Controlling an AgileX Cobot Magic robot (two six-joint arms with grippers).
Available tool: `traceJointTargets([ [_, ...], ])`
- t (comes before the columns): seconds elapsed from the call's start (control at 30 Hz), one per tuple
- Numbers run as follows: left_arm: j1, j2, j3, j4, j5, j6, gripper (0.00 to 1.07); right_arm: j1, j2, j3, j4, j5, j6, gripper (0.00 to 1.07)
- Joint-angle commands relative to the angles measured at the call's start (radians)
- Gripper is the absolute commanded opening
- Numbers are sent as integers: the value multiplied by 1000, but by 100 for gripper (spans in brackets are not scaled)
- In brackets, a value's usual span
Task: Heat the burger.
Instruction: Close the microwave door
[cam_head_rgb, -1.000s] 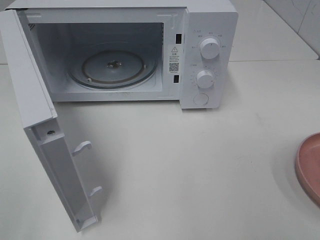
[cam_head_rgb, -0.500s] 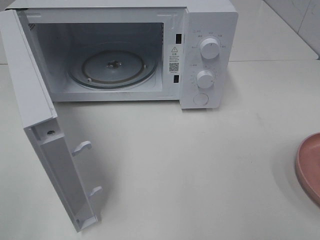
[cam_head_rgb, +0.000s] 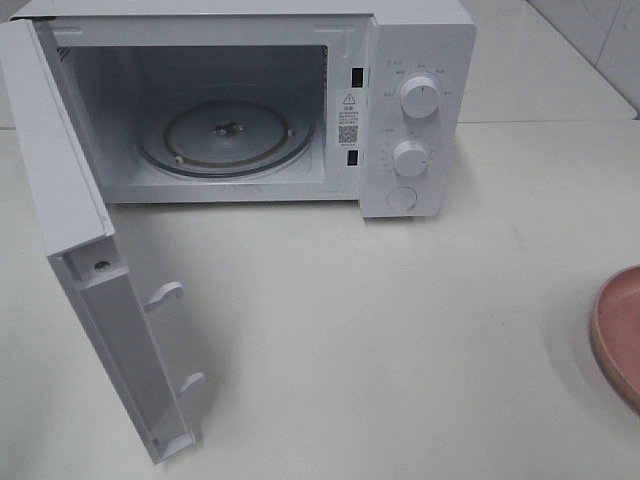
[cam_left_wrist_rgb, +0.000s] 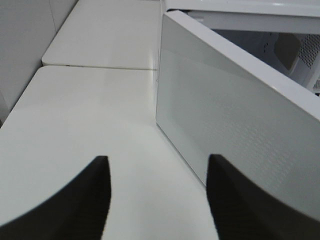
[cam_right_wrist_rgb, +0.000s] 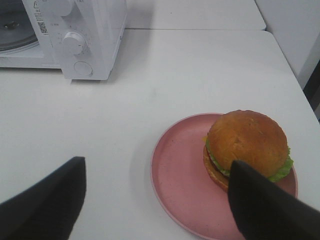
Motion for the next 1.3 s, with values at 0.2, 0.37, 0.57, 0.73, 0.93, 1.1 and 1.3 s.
traceJointTargets([
  [0.2, -4, 129, 61, -1, -218, -6, 7, -7, -27, 3, 1, -8, 6, 76],
  [0.37, -4, 193, 133, -1, -368, -5, 0, -7, -27, 3, 1, -8, 6, 76],
  [0.57, -4, 259, 245, -1, -632, -5, 0, -7, -27, 3, 1, -8, 6, 76],
  [0.73, -4, 321, 332, -2, -849, -6, 0, -7, -27, 3, 1, -8, 6, 76],
  [0.93, -4, 405, 356, -1, -973, -6, 0, -7, -27, 3, 1, -8, 6, 76],
  [1.1, -4, 511, 356, 37, -1065, -24, 0, -7, -27, 3, 1, -8, 6, 76],
  [1.3, -4, 623, 356, 247, -1180, -182, 0, -7, -27, 3, 1, -8, 6, 76],
])
